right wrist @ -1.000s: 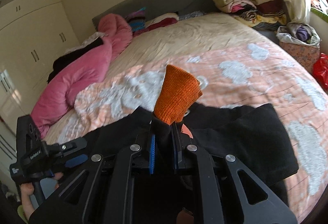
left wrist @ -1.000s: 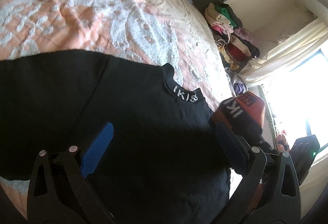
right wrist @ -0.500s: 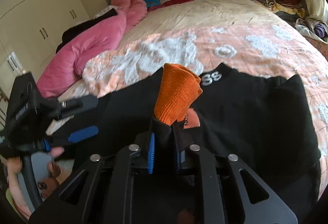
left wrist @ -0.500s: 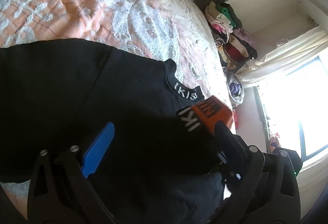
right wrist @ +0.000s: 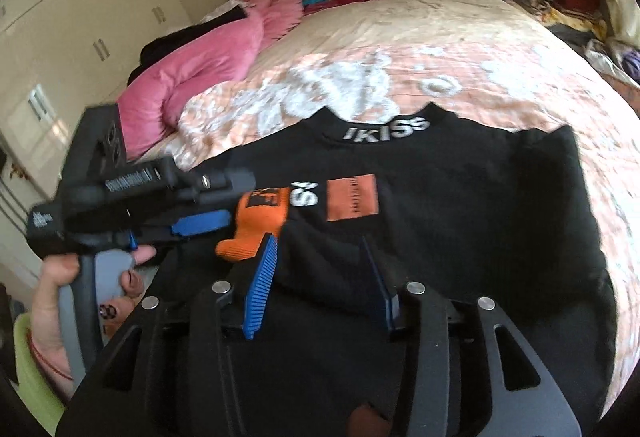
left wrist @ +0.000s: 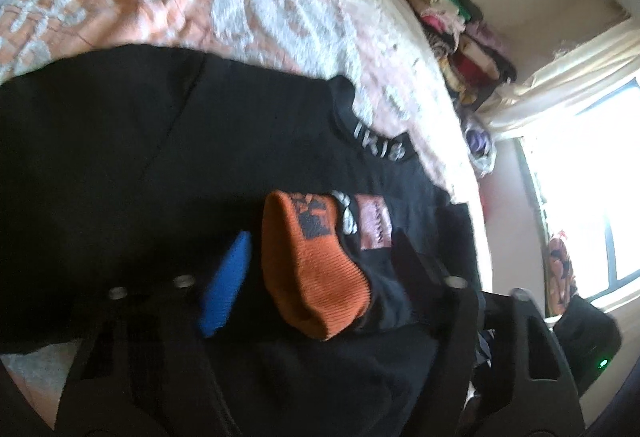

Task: Fold small clothes
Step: 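Lift the sleeve with the right tool and fold it across the sweatshirt body, then lower the cuff onto the body and open the right tool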

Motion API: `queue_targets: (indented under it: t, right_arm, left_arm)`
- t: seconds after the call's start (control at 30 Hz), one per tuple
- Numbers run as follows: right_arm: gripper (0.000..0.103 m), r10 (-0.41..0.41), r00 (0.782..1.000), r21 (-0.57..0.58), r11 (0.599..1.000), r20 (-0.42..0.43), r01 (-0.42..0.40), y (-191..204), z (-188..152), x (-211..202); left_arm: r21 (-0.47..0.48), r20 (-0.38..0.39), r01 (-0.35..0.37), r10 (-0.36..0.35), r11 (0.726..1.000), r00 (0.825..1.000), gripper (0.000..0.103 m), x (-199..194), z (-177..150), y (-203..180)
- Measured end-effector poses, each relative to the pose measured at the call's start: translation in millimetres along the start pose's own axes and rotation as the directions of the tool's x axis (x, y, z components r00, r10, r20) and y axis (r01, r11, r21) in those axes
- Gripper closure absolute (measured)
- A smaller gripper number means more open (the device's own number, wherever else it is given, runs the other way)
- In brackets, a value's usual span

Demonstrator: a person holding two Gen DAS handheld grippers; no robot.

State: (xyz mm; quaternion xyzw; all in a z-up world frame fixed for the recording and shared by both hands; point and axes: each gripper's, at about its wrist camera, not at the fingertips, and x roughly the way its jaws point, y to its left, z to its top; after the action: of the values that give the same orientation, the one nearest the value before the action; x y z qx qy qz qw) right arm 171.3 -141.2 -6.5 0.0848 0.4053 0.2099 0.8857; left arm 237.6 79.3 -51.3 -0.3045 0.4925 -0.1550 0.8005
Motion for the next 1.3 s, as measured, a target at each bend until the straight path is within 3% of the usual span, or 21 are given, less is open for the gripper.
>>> queue_targets:
  t: [0.07,0.13,0.23,0.37,0.5,0.6,0.8,0.9,0.97,1.03,1.13,1.17,1.23,1.3]
  right_arm:
    - [0.061,-0.016,1.000,0.023,1.000,0.011,0.015,-10,0,-6]
    - [0.061,-0.032,0.999,0.051,0.998,0.025,0.031,-21,0,-13]
    - [0.061,-0.057,0.998,0.082,0.995,0.038,0.054,-34,-2,-22]
    - [0.061,-0.111,0.992,0.105,0.989,0.057,0.104,-51,-5,-34]
    - [0.061,-0.170,0.984,0.144,0.976,0.059,0.160,-71,-4,-41]
    - [0.061,-0.220,0.974,0.159,0.965,0.056,0.209,-81,0,-41]
    - [0.061,-0.262,0.965,0.176,0.951,0.014,0.255,-93,1,-30]
    - [0.061,-0.275,0.961,0.184,0.945,-0.007,0.272,-95,1,-21]
    - [0.061,-0.280,0.960,0.180,0.943,-0.019,0.279,-96,1,-17]
    - [0.061,-0.278,0.960,0.174,0.944,-0.032,0.280,-96,2,-11]
    - [0.058,-0.283,0.957,0.177,0.941,-0.063,0.289,-99,2,-1]
    - [0.057,-0.281,0.957,0.180,0.940,-0.067,0.289,-100,2,0]
    - [0.055,-0.279,0.957,0.185,0.939,-0.078,0.289,-102,1,3]
    - [0.054,-0.280,0.955,0.194,0.936,-0.096,0.294,-106,-1,6]
  left_arm:
    - [0.001,-0.027,-0.015,0.015,1.000,1.000,0.056,11,-3,0]
    - [0.024,-0.034,-0.039,0.039,0.999,0.999,0.089,19,-7,-3]
    - [0.071,-0.006,-0.041,0.042,0.997,0.999,0.097,14,-8,-12]
    - [0.176,0.120,-0.032,0.010,0.984,0.993,0.098,-20,-9,-39]
    - [0.225,0.185,0.000,-0.043,0.974,0.982,0.098,-51,-13,-52]
    - [0.237,0.182,-0.078,0.035,0.968,0.983,0.098,-49,-13,-51]
    - [0.186,0.139,-0.162,0.138,0.969,0.981,0.098,-39,-6,-26]
    - [0.199,0.181,-0.255,0.221,0.946,0.958,0.094,-40,-7,-27]
    - [0.226,0.258,-0.338,0.279,0.913,0.925,0.094,-49,-10,-38]
    - [0.259,0.293,-0.357,0.279,0.898,0.915,0.090,-53,-13,-47]
    - [0.280,0.230,-0.313,0.253,0.907,0.940,0.085,-41,-14,-48]
    - [0.269,0.175,-0.297,0.256,0.916,0.951,0.085,-30,-15,-41]
    - [0.261,0.112,-0.302,0.282,0.917,0.953,0.072,-16,-18,-32]
    - [0.260,0.056,-0.328,0.325,0.908,0.944,0.069,0,-24,-19]
